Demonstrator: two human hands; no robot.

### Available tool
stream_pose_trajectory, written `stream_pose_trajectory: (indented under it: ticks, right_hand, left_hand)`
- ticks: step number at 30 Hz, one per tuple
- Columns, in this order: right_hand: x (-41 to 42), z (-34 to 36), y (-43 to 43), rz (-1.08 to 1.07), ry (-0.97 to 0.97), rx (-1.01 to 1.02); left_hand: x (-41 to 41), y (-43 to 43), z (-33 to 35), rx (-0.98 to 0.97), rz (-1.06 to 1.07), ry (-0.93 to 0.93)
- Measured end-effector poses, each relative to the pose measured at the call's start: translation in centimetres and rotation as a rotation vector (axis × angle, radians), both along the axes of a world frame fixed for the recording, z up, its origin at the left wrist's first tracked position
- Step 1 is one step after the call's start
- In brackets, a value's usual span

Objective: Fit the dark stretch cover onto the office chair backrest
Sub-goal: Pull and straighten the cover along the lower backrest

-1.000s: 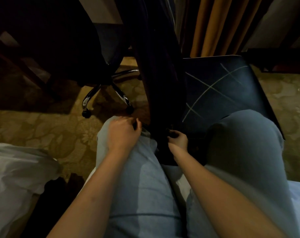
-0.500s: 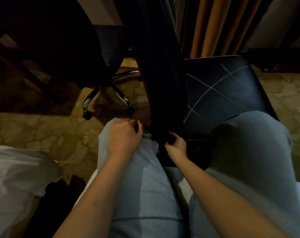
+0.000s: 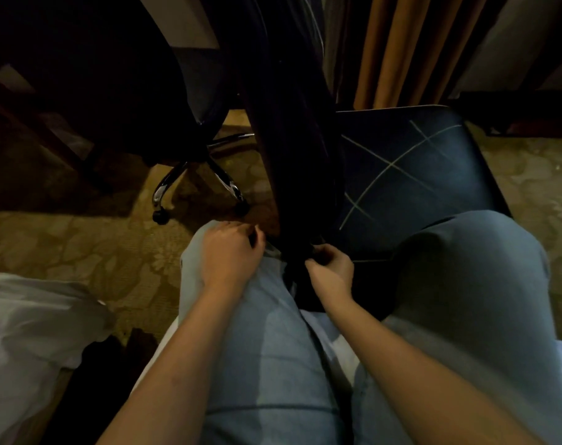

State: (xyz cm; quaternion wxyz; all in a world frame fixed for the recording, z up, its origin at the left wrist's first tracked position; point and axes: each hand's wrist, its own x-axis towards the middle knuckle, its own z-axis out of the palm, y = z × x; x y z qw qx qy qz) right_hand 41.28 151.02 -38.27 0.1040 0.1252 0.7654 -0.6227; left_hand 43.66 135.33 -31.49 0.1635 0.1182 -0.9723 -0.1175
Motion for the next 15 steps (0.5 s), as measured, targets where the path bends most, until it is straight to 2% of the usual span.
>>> stream_pose_trajectory:
  ticks: [3, 10, 15]
  right_hand:
    - [0.1, -0.7, -0.4, 0.027, 0.010, 0.043]
    - [-0.6, -2.2, -0.1, 0.149, -0.159, 0.164]
    - [-0.6, -0.3, 0.1, 0.048, -0.014, 0.066]
  left_hand:
    - [0.0, 0.0, 0.0, -0.012, 0.011, 0.009]
    - [0.0, 0.0, 0.2, -0.017, 0.006, -0.008]
    - [0.1, 0.0, 0.1, -0.046, 0.014, -0.010]
